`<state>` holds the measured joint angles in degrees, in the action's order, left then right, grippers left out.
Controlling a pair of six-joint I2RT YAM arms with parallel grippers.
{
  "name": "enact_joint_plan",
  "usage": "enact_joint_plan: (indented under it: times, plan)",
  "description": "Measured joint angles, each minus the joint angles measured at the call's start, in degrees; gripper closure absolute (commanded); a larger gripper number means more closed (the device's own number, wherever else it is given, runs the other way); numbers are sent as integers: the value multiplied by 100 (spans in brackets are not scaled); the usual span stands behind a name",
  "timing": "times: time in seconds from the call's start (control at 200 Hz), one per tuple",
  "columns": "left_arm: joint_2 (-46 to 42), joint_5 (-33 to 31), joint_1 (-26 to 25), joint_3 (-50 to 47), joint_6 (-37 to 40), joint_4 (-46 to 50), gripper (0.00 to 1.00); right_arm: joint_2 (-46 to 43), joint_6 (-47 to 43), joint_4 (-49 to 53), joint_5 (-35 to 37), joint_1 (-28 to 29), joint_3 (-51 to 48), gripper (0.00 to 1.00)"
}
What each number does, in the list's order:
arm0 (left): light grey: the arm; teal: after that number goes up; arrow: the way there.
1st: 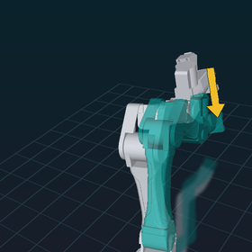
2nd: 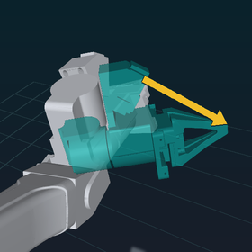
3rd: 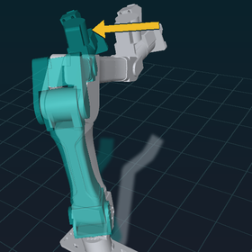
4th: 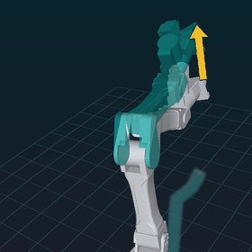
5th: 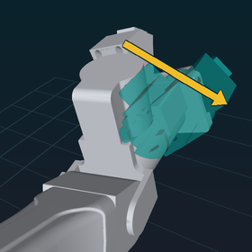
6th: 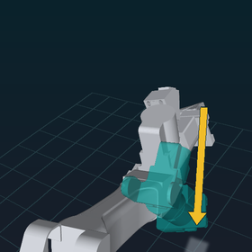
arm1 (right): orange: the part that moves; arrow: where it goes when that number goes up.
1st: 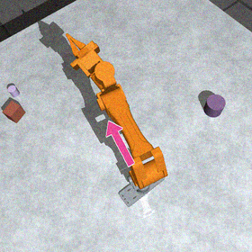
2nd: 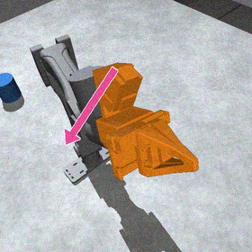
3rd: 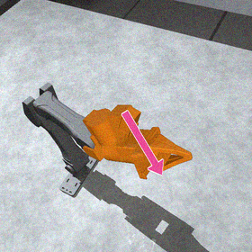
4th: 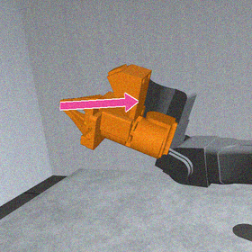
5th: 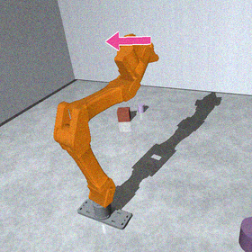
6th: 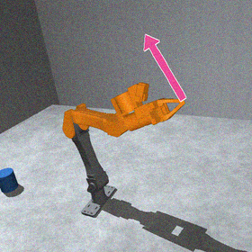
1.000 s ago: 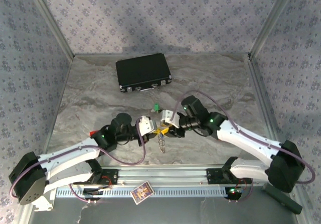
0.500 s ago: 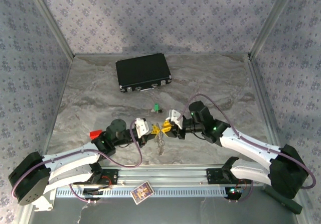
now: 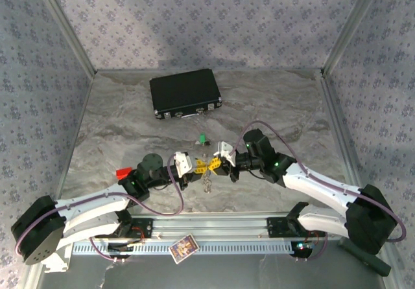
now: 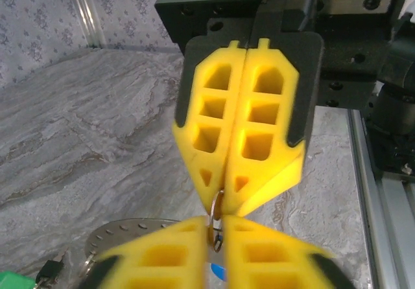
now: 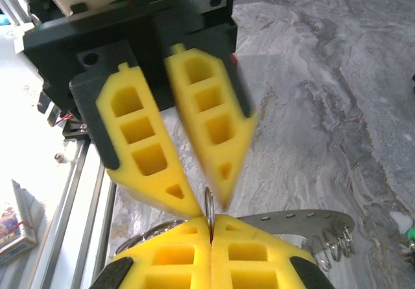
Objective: Put the keys on the keyring
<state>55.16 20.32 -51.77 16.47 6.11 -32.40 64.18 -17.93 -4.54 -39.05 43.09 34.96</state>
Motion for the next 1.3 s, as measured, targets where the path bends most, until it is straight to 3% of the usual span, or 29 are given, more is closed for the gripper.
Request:
enact_joint_plan:
  times: [0.305, 0.485, 0.625, 0.85, 0.979, 1.104, 1.304]
  plan:
    - [-162, 7, 0, 518, 343, 1139, 73, 114, -828, 1676, 385, 168, 1005, 100]
    - [-164, 81, 0, 601, 485, 1478, 79, 446, -1305, 2623, 804, 374, 1639, 100]
    - [-162, 184, 0, 612, 551, 1596, 86, 529, -1515, 3008, 986, 457, 1825, 100]
    - [-129, 304, 0, 645, 588, 1598, 86, 710, -1648, 3265, 1036, 538, 1950, 100]
    - [-31, 332, 0, 654, 601, 1600, 100, 765, -1690, 3342, 1043, 544, 1965, 100]
    - [13, 350, 0, 678, 634, 1593, 100, 756, -1609, 3298, 1049, 518, 1956, 70]
    - [26, 350, 0, 640, 553, 1397, 100, 103, -876, 2288, 730, -55, 1167, 66]
